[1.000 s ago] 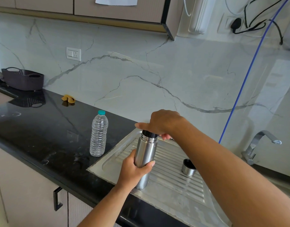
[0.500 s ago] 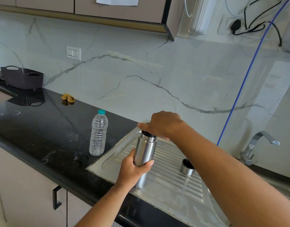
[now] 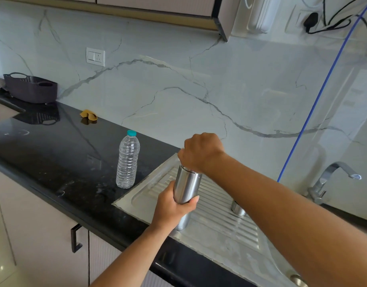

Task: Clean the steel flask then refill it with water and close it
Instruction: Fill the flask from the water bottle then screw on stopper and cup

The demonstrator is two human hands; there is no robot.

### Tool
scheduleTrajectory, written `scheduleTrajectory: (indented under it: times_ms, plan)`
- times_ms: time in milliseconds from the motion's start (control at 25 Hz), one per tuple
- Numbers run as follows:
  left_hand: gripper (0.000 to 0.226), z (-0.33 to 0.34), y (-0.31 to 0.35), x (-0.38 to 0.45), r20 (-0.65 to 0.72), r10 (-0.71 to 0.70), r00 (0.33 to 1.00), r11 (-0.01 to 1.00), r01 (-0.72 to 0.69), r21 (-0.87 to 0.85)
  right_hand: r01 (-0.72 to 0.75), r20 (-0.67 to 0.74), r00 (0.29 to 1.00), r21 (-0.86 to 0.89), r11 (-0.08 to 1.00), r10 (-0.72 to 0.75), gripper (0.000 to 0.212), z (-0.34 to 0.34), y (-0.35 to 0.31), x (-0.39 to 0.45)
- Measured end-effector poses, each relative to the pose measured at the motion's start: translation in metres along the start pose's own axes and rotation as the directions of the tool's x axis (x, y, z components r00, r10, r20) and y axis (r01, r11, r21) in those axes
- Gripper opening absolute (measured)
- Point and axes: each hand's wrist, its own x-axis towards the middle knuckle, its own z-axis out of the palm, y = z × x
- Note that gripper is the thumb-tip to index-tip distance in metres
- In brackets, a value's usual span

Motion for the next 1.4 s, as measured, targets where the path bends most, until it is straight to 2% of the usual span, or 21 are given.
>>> scheduleTrajectory:
  times_ms: [80, 120, 200, 280, 360, 400, 480, 600, 880, 1080, 1160, 1240, 1280, 1320, 1400]
  plan:
    - [0.039, -0.001, -0.001, 0.0, 0.031, -0.013, 0.999, 1.0, 0.012, 0.006, -0.14, 0.149, 0.98, 0.048, 0.989, 0.132, 0.024, -0.005, -0.009, 0.007]
    - [0.039, -0.001, -0.002, -0.001, 0.05, -0.017, 0.999, 1.0, 0.017, 0.0, -0.164, 0.196, 0.97, 0.075, 0.984, 0.147, 0.022, -0.006, -0.009, 0.009]
    - [0.039, -0.002, -0.003, 0.0, 0.089, -0.029, 0.996, 0.999, 0.032, -0.031, -0.11, 0.249, 0.966, 0.134, 0.985, 0.074, 0.036, -0.005, 0.0, 0.01]
    - [0.041, -0.003, -0.002, 0.001, 0.116, -0.037, 0.993, 0.997, 0.044, -0.066, 0.032, 0.211, 0.974, 0.218, 0.975, -0.079, 0.059, 0.0, 0.013, 0.008]
    - [0.042, -0.004, -0.001, 0.002, 0.123, -0.033, 0.992, 0.997, 0.042, -0.07, 0.182, 0.088, 0.975, 0.221, 0.958, -0.205, 0.065, 0.008, 0.018, 0.003]
    - [0.042, -0.004, -0.001, 0.002, 0.118, -0.03, 0.993, 0.997, 0.038, -0.065, 0.205, 0.031, 0.976, 0.186, 0.961, -0.215, 0.064, 0.011, 0.018, 0.0]
    - [0.04, -0.003, 0.0, 0.001, 0.091, -0.019, 0.996, 0.999, 0.023, -0.043, 0.148, -0.054, 0.988, 0.093, 0.985, -0.144, 0.061, 0.011, 0.014, -0.003]
    - [0.04, -0.001, 0.002, -0.002, 0.031, -0.011, 0.999, 1.0, 0.01, 0.017, 0.054, -0.1, 0.994, 0.047, 0.997, -0.049, 0.054, 0.006, 0.006, -0.008]
    - [0.042, 0.0, 0.003, -0.003, 0.003, 0.01, 1.0, 0.997, -0.01, 0.078, -0.119, 0.026, 0.993, 0.055, 0.991, 0.118, 0.035, 0.002, -0.005, -0.004]
    - [0.041, -0.001, 0.001, -0.003, 0.011, 0.015, 1.0, 0.997, -0.016, 0.079, -0.143, 0.052, 0.989, 0.057, 0.988, 0.14, 0.035, 0.002, -0.004, -0.004]
    - [0.041, -0.002, 0.0, -0.002, 0.016, 0.015, 1.0, 0.997, -0.016, 0.07, -0.147, 0.077, 0.987, 0.134, 0.98, 0.138, 0.042, 0.003, -0.002, -0.005]
    - [0.04, -0.002, -0.001, -0.002, 0.027, 0.02, 0.999, 0.999, -0.021, 0.037, -0.18, 0.141, 0.98, 0.316, 0.931, 0.141, 0.067, 0.005, 0.008, -0.011]
    - [0.04, -0.002, -0.001, -0.002, 0.038, 0.025, 0.999, 0.999, -0.026, 0.024, -0.22, 0.173, 0.972, 0.447, 0.867, 0.158, 0.081, 0.008, 0.017, -0.017]
    - [0.041, -0.002, -0.001, -0.002, 0.051, 0.033, 0.998, 0.999, -0.034, 0.016, -0.267, 0.191, 0.963, 0.597, 0.757, 0.189, 0.088, 0.014, 0.028, -0.024]
    - [0.042, -0.003, -0.002, -0.002, 0.068, 0.049, 0.997, 0.999, -0.048, -0.006, -0.343, 0.203, 0.928, 0.796, 0.498, 0.314, 0.08, 0.048, 0.052, -0.038]
